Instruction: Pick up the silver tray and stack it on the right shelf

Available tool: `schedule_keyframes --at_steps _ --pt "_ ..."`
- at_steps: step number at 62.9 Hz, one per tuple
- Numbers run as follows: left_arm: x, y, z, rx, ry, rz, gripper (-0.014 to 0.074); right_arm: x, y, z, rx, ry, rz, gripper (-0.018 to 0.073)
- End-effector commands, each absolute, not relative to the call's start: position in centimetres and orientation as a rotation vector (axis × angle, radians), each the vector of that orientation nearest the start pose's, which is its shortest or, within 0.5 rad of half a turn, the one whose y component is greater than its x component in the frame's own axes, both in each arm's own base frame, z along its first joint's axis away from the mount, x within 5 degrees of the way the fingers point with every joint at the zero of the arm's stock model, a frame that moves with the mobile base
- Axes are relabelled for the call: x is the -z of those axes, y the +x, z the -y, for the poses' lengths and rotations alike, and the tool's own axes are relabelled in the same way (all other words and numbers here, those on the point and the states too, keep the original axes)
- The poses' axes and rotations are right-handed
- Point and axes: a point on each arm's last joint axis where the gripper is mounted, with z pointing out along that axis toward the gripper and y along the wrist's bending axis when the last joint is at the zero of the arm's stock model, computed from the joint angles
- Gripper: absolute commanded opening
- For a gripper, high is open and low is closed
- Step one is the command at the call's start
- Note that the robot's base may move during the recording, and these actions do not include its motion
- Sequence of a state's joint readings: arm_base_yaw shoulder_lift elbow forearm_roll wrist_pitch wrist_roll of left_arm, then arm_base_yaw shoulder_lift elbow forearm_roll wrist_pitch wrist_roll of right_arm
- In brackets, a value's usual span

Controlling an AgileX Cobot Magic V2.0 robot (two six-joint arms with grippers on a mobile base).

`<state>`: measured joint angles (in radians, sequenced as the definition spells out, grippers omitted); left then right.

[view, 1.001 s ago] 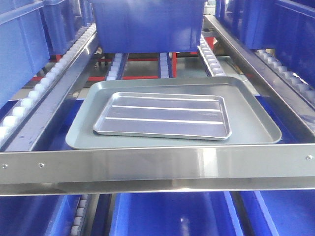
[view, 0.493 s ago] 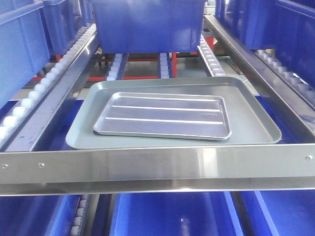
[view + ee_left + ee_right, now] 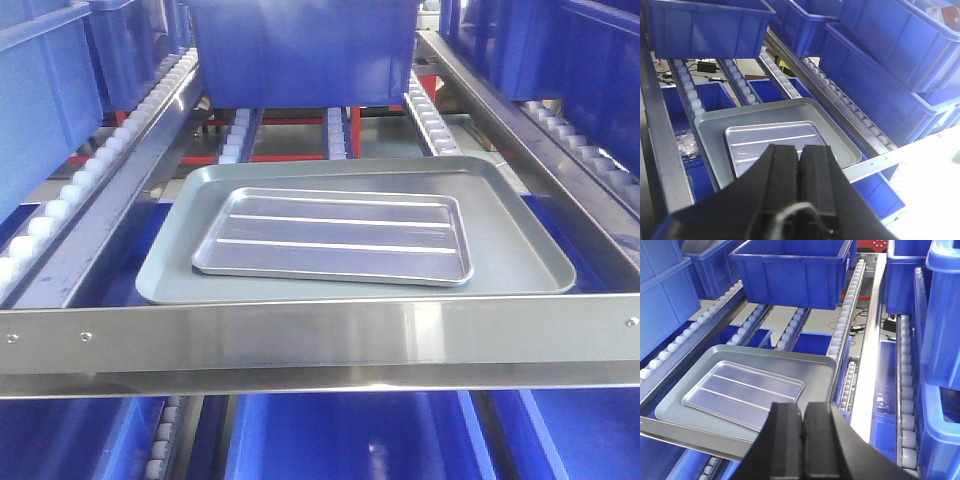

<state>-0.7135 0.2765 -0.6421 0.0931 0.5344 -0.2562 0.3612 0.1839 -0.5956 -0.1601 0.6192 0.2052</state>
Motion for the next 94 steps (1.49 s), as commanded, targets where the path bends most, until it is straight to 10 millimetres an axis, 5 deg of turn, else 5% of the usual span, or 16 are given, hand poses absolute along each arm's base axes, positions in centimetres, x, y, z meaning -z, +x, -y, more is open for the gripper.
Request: schedule_keyframes --at_steps 1,18,36,50,94 --pt "-37.4 3.6 2.7 0.67 0.4 -1.543 -0.0101 -35.8 3.0 -0.3 -0.248 -0.183 -1.575 0.0049" --pt "-36.0 3.9 2.8 0.508 0.429 -1.514 -0.0101 -35.8 3.0 -0.3 -0.248 -0.183 -1.575 0.0049" --pt "-26.1 4.7 1.3 0.249 0.148 -1.497 -0.0101 -35.8 3.0 -0.3 -0.248 -0.183 -1.575 0.0049" --pt "-20.4 5.6 0.4 0.119 0.016 -1.438 -0.0101 -35.8 3.0 -0.3 -0.248 -0.183 -1.575 0.0049" --pt "-20.1 5.6 0.3 0.098 0.0 -1.481 -0.0101 -35.8 3.0 -0.3 -0.248 -0.183 -1.575 0.0049"
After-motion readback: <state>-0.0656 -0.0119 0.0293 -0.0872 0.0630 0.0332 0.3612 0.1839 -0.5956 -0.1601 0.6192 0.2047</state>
